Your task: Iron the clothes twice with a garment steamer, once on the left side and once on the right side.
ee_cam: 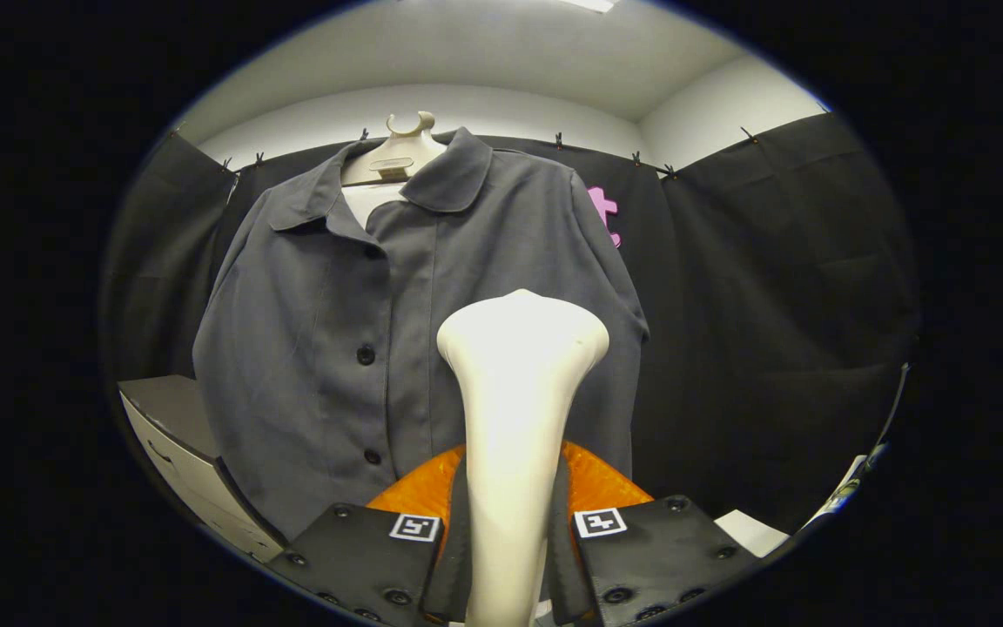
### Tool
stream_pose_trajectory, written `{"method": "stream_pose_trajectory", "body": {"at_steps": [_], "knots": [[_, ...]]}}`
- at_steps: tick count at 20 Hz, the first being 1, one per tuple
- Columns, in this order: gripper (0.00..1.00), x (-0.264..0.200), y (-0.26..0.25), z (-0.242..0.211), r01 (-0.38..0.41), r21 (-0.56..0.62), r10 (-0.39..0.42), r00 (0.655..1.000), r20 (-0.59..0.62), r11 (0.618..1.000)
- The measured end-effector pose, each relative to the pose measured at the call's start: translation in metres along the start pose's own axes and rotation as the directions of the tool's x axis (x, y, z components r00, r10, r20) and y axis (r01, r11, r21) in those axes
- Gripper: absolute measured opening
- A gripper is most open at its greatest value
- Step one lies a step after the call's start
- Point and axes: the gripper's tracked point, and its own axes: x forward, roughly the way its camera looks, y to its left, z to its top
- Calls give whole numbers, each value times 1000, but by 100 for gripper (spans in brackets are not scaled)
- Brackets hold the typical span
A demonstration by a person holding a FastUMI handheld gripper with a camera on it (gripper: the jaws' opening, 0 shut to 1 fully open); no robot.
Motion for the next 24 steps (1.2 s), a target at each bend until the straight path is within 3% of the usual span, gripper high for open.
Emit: {"method": "stream_pose_trajectory", "body": {"at_steps": [24], "knots": [[42, -46, 0, -157, 55, 43, -43, 969, -242, 998]]}}
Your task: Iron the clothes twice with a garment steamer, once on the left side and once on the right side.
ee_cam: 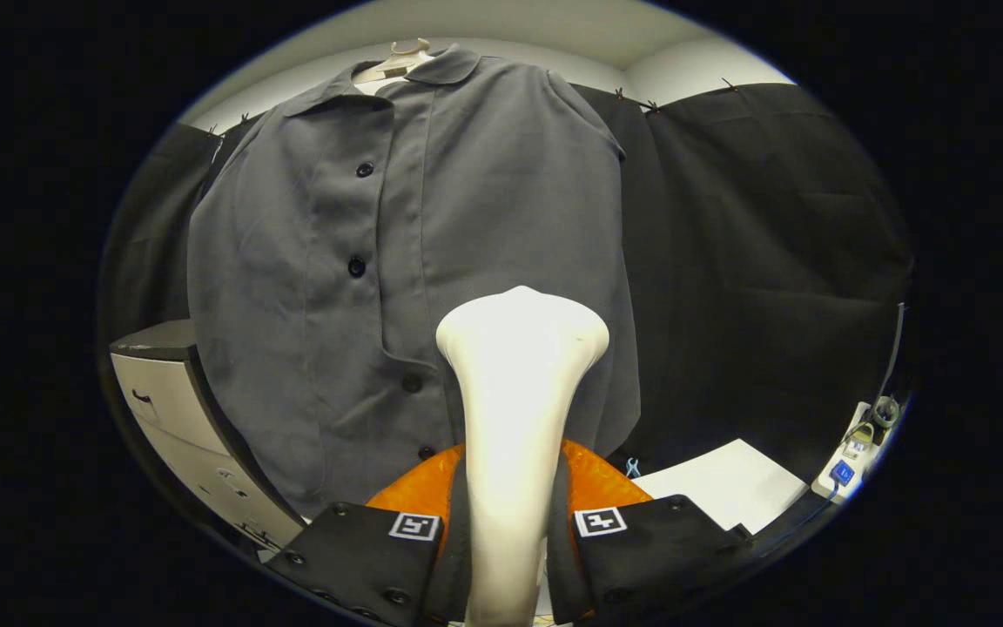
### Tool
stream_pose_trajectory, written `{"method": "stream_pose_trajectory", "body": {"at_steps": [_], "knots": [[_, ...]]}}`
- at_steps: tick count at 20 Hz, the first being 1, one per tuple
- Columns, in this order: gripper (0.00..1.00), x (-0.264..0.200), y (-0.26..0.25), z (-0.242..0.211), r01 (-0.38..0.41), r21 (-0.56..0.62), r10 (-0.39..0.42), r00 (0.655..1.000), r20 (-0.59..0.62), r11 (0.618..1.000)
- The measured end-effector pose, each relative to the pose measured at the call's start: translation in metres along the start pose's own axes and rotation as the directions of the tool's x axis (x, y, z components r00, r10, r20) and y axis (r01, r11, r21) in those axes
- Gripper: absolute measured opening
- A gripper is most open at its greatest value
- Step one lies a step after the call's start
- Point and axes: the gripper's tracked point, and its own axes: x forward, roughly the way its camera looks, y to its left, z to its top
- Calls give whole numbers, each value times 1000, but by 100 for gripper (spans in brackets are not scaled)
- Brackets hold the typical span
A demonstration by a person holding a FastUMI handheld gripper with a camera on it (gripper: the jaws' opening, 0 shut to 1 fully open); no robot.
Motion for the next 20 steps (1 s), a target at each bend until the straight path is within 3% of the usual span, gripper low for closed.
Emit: {"method": "stream_pose_trajectory", "body": {"at_steps": [9, 13, 20], "knots": [[43, -8, 0, -19, 24, 27, -23, 999, -40, 999], [42, -33, 10, 10, 32, 40, -34, 999, 40, 999], [42, -78, 54, 74, -18, -4, 18, 990, 143, 1000]]}}
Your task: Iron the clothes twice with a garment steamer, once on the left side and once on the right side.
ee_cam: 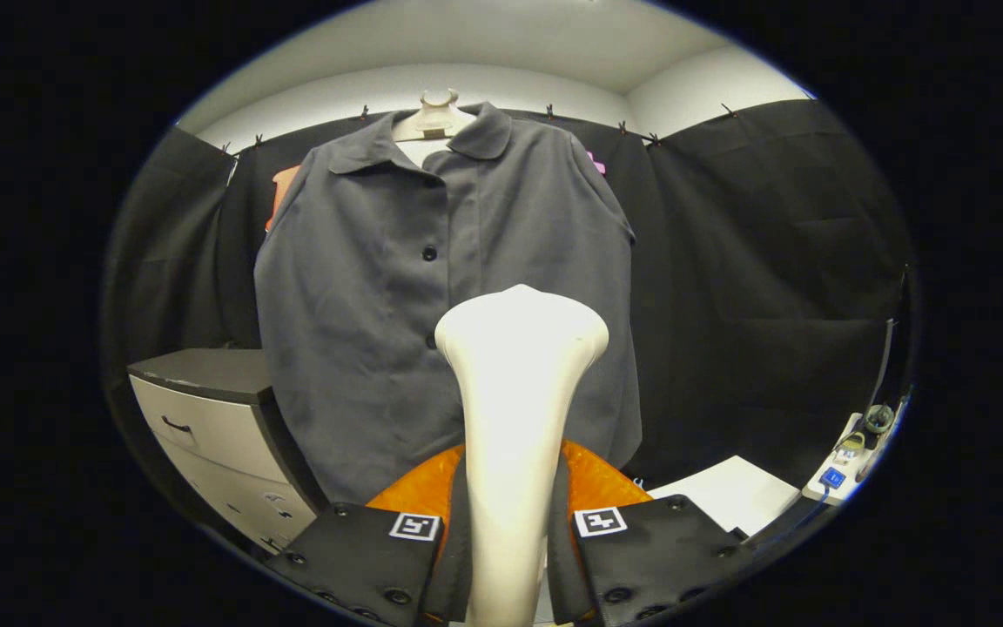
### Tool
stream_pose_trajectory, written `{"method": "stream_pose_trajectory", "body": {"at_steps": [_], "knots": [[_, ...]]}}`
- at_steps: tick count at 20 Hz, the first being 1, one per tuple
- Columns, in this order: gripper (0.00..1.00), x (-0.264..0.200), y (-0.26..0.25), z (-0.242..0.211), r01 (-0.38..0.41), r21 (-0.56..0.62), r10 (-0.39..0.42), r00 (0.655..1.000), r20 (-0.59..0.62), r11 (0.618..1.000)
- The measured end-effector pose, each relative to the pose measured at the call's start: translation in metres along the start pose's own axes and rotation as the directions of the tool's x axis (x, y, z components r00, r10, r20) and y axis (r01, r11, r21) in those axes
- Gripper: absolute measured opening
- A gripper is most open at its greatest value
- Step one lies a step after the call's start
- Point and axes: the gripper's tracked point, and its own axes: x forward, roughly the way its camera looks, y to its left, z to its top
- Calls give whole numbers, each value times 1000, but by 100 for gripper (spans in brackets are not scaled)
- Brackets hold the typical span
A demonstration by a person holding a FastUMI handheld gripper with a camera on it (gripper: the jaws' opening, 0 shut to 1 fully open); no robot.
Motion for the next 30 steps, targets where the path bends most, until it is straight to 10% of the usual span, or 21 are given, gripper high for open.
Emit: {"method": "stream_pose_trajectory", "body": {"at_steps": [30], "knots": [[42, -104, 93, 117, -134, -67, 145, 969, 201, 989]]}}
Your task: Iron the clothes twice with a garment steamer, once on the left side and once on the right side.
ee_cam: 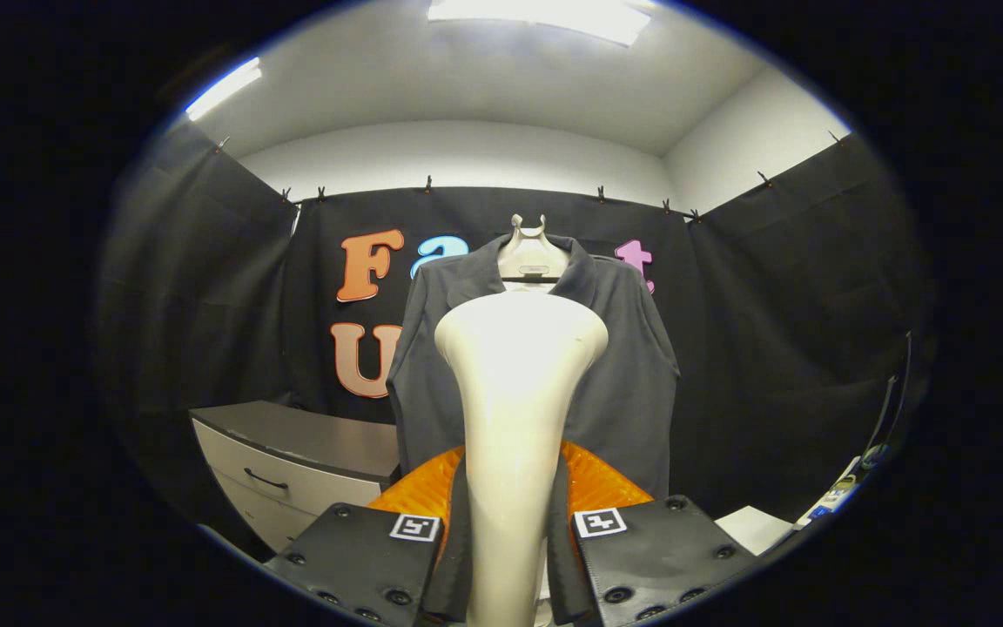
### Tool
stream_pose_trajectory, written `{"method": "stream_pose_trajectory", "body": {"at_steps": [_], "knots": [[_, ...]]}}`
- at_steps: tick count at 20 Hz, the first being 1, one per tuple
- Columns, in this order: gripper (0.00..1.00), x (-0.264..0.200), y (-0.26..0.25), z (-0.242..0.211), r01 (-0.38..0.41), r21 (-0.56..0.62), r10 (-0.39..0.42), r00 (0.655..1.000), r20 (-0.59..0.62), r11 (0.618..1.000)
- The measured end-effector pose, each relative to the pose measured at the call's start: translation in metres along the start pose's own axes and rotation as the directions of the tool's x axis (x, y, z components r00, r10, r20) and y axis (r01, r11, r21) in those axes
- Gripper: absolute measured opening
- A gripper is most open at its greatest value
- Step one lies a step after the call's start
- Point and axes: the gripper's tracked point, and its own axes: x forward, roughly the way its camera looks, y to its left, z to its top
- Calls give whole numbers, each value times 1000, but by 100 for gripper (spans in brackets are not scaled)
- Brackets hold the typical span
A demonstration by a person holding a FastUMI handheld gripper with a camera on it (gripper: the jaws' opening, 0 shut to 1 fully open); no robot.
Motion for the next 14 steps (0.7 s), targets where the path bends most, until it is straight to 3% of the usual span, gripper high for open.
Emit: {"method": "stream_pose_trajectory", "body": {"at_steps": [14], "knots": [[42, -2, 1, -3, -2, 12, 2, 1000, 7, 1000]]}}
